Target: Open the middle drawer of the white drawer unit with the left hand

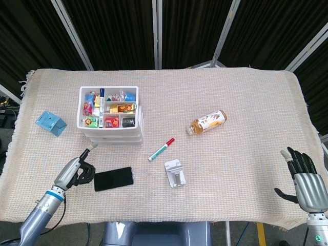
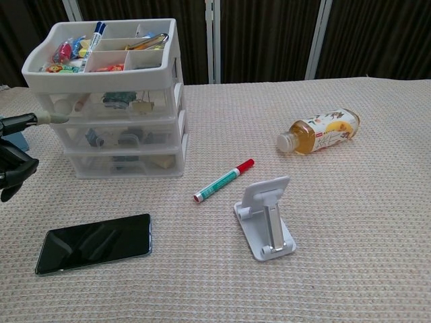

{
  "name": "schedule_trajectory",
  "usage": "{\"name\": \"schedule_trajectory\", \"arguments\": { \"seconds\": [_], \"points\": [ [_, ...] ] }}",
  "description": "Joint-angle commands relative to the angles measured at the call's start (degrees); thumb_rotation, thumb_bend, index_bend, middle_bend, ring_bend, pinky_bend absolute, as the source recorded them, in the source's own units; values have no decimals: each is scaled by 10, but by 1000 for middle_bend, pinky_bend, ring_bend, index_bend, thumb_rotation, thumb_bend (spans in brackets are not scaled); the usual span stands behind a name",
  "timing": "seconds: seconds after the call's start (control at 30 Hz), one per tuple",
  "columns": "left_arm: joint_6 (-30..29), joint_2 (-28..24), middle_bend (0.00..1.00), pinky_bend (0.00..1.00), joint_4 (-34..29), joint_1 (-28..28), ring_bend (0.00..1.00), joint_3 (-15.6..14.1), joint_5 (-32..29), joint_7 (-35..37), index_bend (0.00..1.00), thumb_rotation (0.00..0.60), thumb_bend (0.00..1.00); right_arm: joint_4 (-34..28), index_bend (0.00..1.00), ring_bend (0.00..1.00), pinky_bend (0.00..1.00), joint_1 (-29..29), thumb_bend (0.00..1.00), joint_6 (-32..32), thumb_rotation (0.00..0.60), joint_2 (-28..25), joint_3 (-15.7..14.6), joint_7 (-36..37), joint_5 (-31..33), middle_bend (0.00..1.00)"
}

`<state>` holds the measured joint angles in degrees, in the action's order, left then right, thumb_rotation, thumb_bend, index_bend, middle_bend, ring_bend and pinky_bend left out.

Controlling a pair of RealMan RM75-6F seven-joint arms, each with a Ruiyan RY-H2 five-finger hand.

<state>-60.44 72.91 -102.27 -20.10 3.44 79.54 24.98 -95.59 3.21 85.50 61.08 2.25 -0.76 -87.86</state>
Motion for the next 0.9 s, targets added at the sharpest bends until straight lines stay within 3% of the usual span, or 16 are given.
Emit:
{"name": "schedule_trajectory", "arguments": {
  "seconds": [0.03,0.47,0.9],
  "points": [
    [13,14,852,656,10,-13,876,13,-19,-3,0,600,655,0,0,0,0,0,0,0,600,-1,0,1,0,0],
    [50,40,852,656,27,-45,876,42,-60,12,0,600,655,-1,0,0,0,0,0,-3,600,-2,-1,4,-1,0],
    [77,66,851,656,44,-70,876,52,-67,24,0,600,655,-3,0,0,0,-2,0,2,600,-3,-2,5,-5,0]
  ]
}}
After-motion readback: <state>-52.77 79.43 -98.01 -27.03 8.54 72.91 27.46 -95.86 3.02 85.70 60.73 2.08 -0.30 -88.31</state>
